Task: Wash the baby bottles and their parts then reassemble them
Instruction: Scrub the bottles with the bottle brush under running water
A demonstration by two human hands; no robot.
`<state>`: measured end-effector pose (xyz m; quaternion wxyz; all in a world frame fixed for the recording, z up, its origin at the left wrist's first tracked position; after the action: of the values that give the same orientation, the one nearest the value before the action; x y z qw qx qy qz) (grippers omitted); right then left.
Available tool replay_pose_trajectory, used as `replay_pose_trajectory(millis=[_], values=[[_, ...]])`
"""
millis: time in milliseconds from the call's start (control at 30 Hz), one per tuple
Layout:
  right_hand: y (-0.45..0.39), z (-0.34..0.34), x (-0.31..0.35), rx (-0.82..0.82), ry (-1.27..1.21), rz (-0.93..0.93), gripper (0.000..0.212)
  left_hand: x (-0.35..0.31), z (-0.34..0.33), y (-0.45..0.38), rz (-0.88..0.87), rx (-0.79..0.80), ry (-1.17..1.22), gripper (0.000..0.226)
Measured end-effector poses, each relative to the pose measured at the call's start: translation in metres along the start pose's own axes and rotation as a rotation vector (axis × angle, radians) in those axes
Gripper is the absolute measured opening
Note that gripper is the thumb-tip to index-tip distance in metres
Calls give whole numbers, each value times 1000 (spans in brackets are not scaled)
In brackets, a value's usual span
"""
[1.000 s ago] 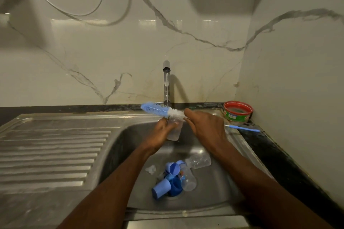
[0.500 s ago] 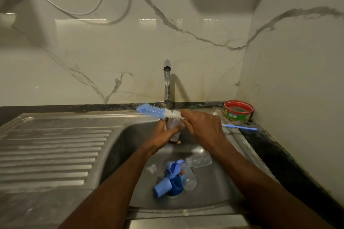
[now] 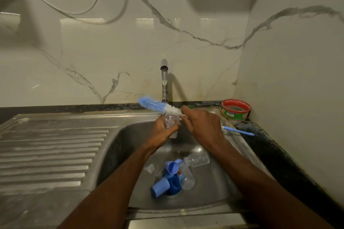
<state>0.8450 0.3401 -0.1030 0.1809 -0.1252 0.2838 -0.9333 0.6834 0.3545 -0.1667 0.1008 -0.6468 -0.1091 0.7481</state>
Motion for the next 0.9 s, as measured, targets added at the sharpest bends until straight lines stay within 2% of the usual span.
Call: replay_pose_trajectory(millis=[100,200,267,367,467,633,700,800,900], values=[[4,-2,-20,14,-31,9,15,2,11,-3,12,-115,65,66],[6,-3,-47,-6,-42,-40,23,0,17,-3,-4,-86,85,85],[5,-4,-51,-38,-72,-33,28,1,15,-1,-8,-33,29,77],[3,-6,-28,-42,-74,39,18,1,6,2,2,61,41,58],[-1,-4,-10,-50,8,68,13,0,9,4,53,43,144,41],[2,-1,-40,-54,-56,11,18,3,24,-3,33,8,264,51],[6,1,-45,-81,-83,2,20,-1,20,-2,2,-11,180,56],[7,1,-25,-51,-116,75,14,-5,6,1,8,13,31,76],[4,4,-6,-12,-139,123,11,-1,7,3,53,44,-3,56]])
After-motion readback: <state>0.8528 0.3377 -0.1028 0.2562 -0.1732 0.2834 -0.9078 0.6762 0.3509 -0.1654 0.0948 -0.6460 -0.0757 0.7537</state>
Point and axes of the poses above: each hand's wrist, its own y-axis away from the middle knuckle, its own z-axis out of the back of the hand, x = y × z, the point moved 3 cm from there along -y, towards the middle knuckle, and after that the axes turned 7 degrees about -z, right-handed, at the moved point
